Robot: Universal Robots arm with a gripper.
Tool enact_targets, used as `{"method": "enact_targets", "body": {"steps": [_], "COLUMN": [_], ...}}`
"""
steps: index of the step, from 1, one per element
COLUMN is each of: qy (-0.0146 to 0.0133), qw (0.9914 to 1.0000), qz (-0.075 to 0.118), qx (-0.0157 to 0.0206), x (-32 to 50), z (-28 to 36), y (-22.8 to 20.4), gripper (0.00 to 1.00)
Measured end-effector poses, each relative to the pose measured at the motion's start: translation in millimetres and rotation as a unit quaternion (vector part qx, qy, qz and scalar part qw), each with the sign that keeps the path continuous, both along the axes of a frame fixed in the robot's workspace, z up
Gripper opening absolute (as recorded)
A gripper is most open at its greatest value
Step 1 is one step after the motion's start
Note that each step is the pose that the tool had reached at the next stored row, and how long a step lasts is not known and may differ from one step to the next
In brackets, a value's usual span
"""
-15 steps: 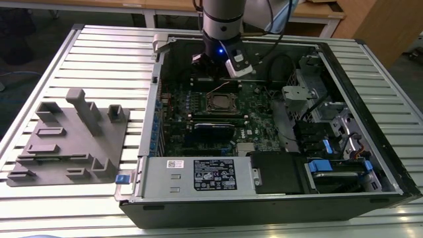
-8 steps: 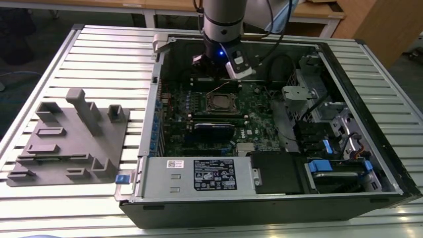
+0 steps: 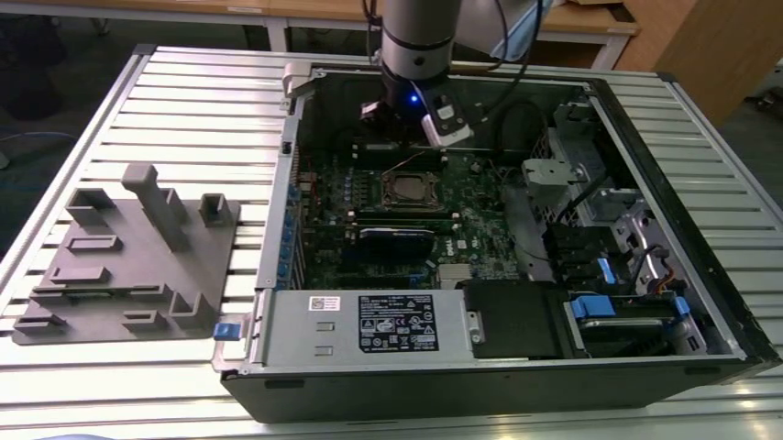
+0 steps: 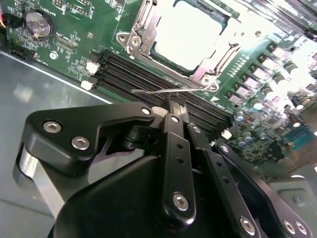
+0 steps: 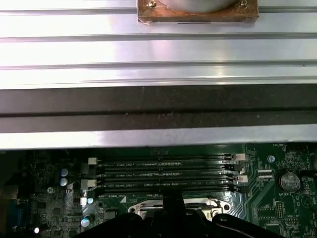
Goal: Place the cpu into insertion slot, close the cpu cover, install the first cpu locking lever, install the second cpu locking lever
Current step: 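Install the first cpu locking lever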
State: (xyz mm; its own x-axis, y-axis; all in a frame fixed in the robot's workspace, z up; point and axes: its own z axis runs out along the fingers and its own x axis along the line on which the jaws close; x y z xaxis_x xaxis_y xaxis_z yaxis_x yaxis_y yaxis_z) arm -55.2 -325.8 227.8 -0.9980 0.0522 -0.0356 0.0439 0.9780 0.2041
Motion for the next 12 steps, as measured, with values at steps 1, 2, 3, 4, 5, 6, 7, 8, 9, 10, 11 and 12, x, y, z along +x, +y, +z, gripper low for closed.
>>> {"method": "enact_targets", "body": {"steps": [1, 2, 3, 4, 5, 6, 7, 8, 9, 10, 11, 12], "qy": [0.0, 0.0, 0.0, 0.0001, 0.0001, 0.0001, 0.0, 0.0, 0.0, 0.0, 0.0, 0.0], "qw": [1.0, 1.0, 1.0, 1.0, 1.0, 1.0, 1.0, 1.0, 1.0, 1.0, 1.0, 1.0], "qz": [0.0, 0.0, 0.0, 0.0, 0.0, 0.0, 0.0, 0.0, 0.0, 0.0, 0.0, 0.0], "qx": [0.0001, 0.0001, 0.0, 0.0, 0.0, 0.0, 0.0, 0.0, 0.0, -0.0001, -0.0004, -0.001], "x": [0.6, 1.4, 2.4, 3.3, 4.0, 4.6, 4.9, 5.1, 5.4, 6.0, 6.6, 7.1], "z": [-1.1, -2.2, -3.4, -4.5, -5.4, -5.9, -6.2, -6.4, -6.5, -6.9, -7.2, -7.6], "y": [0.5, 0.9, 1.3, 1.6, 2.0, 2.3, 2.6, 2.8, 3.0, 3.2, 3.3, 3.4], "gripper": [0.11, 0.11, 0.11, 0.11, 0.11, 0.11, 0.11, 0.11, 0.11, 0.11, 0.11, 0.11]}}
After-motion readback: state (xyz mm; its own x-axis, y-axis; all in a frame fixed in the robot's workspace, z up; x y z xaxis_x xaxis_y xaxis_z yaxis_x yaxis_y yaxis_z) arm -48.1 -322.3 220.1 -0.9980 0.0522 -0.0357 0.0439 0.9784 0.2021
